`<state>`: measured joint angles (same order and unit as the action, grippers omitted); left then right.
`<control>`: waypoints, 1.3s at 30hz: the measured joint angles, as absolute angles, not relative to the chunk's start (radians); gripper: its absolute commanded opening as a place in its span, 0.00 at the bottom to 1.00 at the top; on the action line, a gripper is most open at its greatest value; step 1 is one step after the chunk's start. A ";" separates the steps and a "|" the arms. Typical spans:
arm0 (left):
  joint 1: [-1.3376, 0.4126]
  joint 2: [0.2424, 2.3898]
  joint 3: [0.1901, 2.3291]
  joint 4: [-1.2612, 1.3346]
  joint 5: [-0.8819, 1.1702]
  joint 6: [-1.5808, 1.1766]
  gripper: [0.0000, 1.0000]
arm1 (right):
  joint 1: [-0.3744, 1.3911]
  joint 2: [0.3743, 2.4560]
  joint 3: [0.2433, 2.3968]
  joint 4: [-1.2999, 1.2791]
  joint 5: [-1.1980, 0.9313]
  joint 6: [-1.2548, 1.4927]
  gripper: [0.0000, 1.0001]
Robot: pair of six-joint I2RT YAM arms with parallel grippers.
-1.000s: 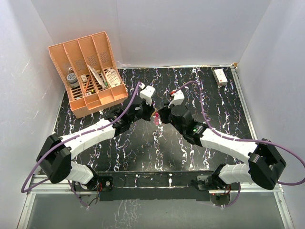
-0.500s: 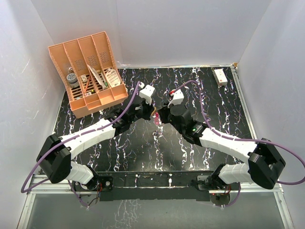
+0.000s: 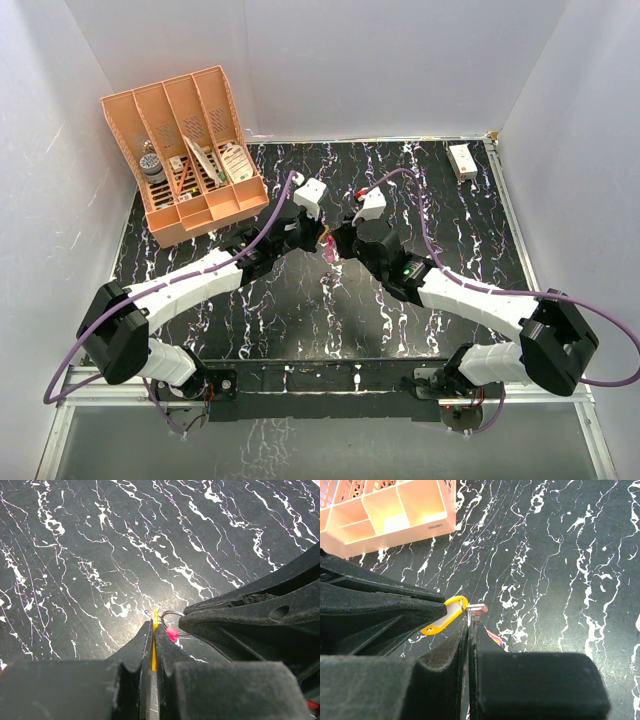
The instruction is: Put the keys on the keyring
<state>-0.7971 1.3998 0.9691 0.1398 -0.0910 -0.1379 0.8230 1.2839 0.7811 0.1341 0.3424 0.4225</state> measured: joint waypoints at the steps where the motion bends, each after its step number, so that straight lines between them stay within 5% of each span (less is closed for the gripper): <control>1: -0.797 1.399 0.969 0.140 -0.091 -0.138 0.00 | 0.823 1.284 0.781 0.134 0.342 0.424 0.00; 39: -0.810 1.399 0.973 0.125 -0.093 -0.138 0.00 | 0.823 1.292 0.782 0.135 0.369 0.444 0.00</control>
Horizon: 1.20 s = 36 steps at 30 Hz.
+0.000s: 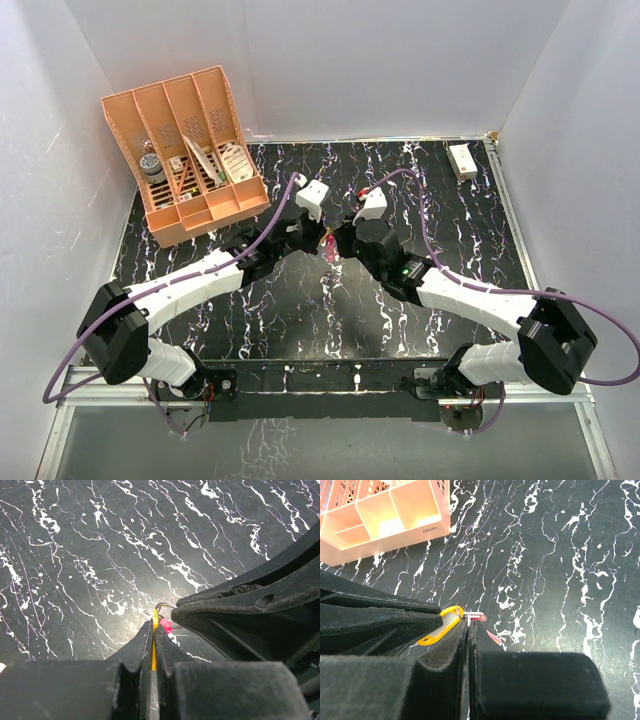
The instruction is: Put the keys on the keyring
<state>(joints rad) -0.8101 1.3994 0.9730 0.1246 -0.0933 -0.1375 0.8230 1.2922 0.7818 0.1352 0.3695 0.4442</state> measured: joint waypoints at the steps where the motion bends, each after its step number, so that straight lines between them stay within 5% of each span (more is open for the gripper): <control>1: -0.811 1.399 0.973 0.125 -0.093 -0.137 0.00 | 0.823 1.293 0.782 0.136 0.370 0.445 0.00; 36: -0.822 1.400 0.974 0.105 -0.093 -0.135 0.00 | 0.823 1.272 0.782 0.138 0.422 0.448 0.00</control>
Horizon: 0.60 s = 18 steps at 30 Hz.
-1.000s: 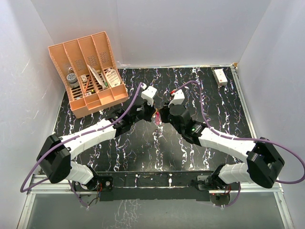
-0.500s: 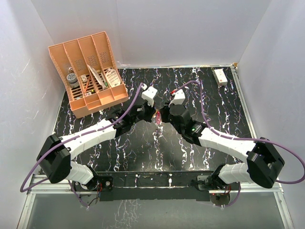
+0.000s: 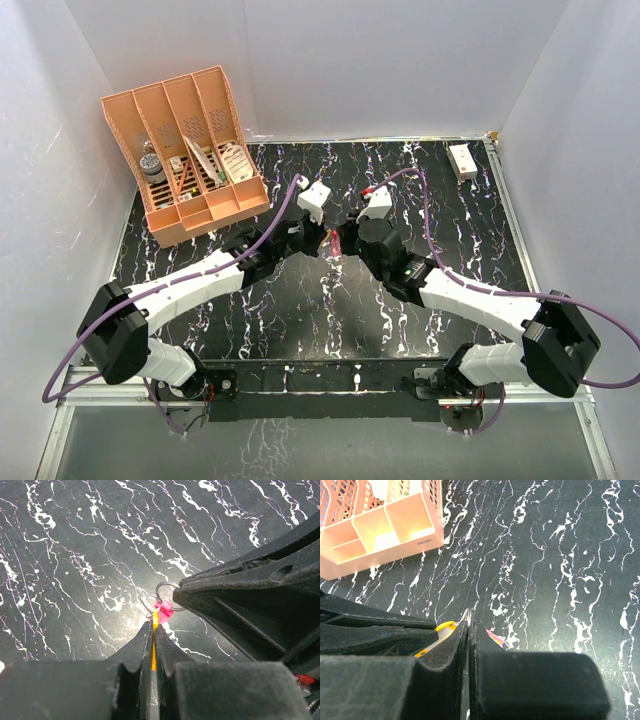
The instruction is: Put the keys on the keyring
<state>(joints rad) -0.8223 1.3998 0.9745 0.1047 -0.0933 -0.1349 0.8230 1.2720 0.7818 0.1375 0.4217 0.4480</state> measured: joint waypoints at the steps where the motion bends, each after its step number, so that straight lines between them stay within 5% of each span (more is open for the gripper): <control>1: -0.822 1.400 0.974 0.105 -0.093 -0.134 0.00 | 0.823 1.272 0.782 0.138 0.422 0.448 0.00; 18: -0.834 1.399 0.945 0.147 -0.081 -0.153 0.00 | 0.825 1.154 0.636 0.334 0.431 0.417 0.00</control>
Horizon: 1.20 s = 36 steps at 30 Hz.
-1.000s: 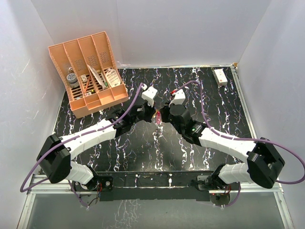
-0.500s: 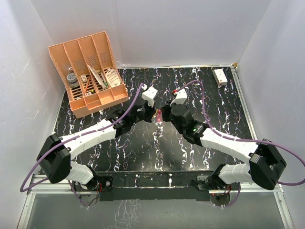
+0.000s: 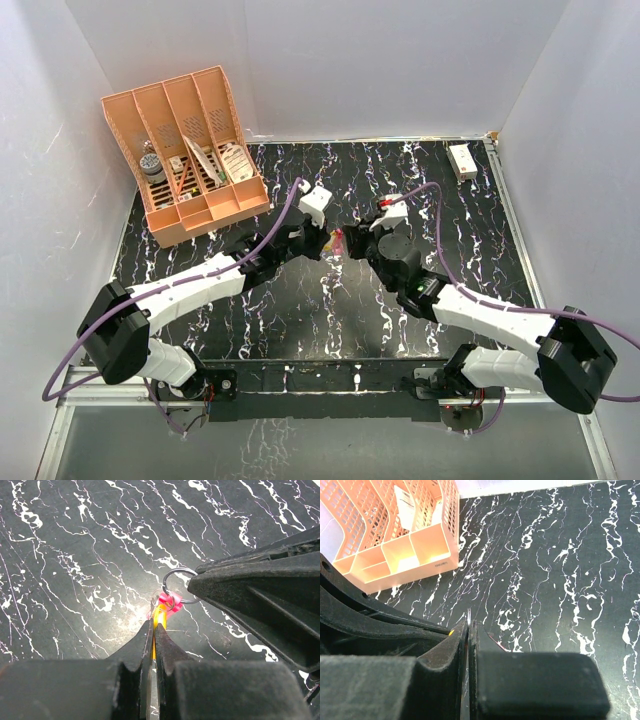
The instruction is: Put the keys on the keyring
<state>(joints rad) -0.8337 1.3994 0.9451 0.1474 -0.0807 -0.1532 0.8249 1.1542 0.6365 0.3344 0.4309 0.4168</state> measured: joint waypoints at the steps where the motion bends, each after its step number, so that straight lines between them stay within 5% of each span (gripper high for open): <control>1: -0.834 1.399 0.943 0.152 -0.078 -0.154 0.00 | 0.825 1.152 0.627 0.352 0.431 0.412 0.00; 22: -0.835 1.399 0.931 0.210 -0.033 -0.177 0.01 | 0.825 1.151 0.542 0.597 0.425 0.327 0.00; 25: -0.836 1.399 0.931 0.210 -0.035 -0.178 0.26 | 0.825 1.154 0.542 0.603 0.423 0.319 0.00; 28: -0.836 1.399 0.926 0.210 -0.041 -0.181 0.40 | 0.825 1.154 0.542 0.615 0.424 0.316 0.00; 36: -0.840 1.371 0.875 0.247 -0.088 -0.202 0.49 | 0.825 1.154 0.542 0.633 0.420 0.313 0.00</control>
<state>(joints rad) -0.8398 1.3708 0.8745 0.2466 -0.0883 -0.2020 0.8249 1.1538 0.5419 0.6331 0.4202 0.3134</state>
